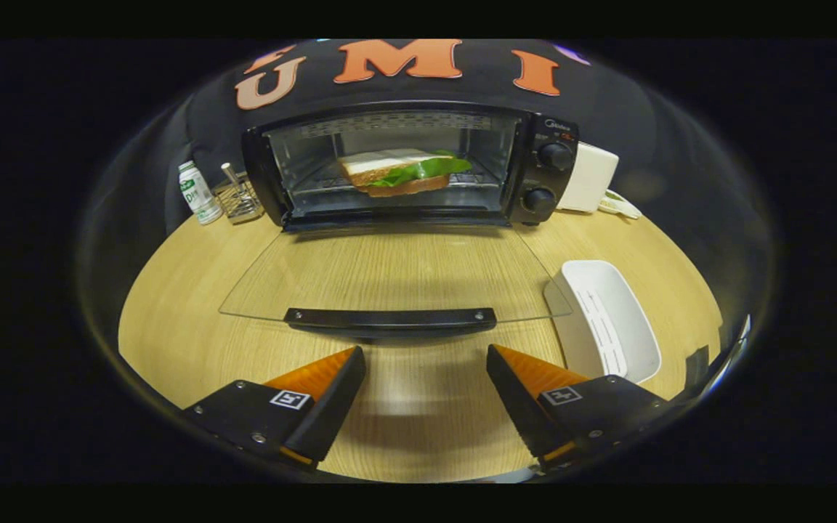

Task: Open the toaster oven, put the food inside, and close the toaster oven door.

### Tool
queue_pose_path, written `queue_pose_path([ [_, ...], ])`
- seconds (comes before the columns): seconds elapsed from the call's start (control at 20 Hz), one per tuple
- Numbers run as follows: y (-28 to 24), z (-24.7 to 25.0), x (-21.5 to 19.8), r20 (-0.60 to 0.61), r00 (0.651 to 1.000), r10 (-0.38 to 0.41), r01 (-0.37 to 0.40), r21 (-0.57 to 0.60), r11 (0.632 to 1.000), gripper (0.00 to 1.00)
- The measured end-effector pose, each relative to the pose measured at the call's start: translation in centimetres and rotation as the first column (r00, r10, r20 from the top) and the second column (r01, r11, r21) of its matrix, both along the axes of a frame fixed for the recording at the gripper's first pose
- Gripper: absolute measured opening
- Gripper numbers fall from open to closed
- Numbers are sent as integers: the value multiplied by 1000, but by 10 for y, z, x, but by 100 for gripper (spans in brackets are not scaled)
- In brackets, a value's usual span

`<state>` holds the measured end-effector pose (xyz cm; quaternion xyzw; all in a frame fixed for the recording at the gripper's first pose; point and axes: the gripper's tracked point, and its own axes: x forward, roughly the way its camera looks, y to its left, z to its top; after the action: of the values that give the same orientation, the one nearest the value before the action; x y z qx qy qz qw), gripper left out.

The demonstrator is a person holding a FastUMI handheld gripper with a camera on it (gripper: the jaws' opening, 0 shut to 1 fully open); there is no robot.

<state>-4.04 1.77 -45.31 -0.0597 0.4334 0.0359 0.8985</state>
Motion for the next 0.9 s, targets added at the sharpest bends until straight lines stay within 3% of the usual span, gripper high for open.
queue_pose_path([
  [0.2,3,-6,1,-13,1000,-9,9,-1,1000,100],
  [0.5,5,31,4,12,1000,-27,26,66,997,100],
  [0.9,17,110,62,175,984,-31,11,116,993,99],
])
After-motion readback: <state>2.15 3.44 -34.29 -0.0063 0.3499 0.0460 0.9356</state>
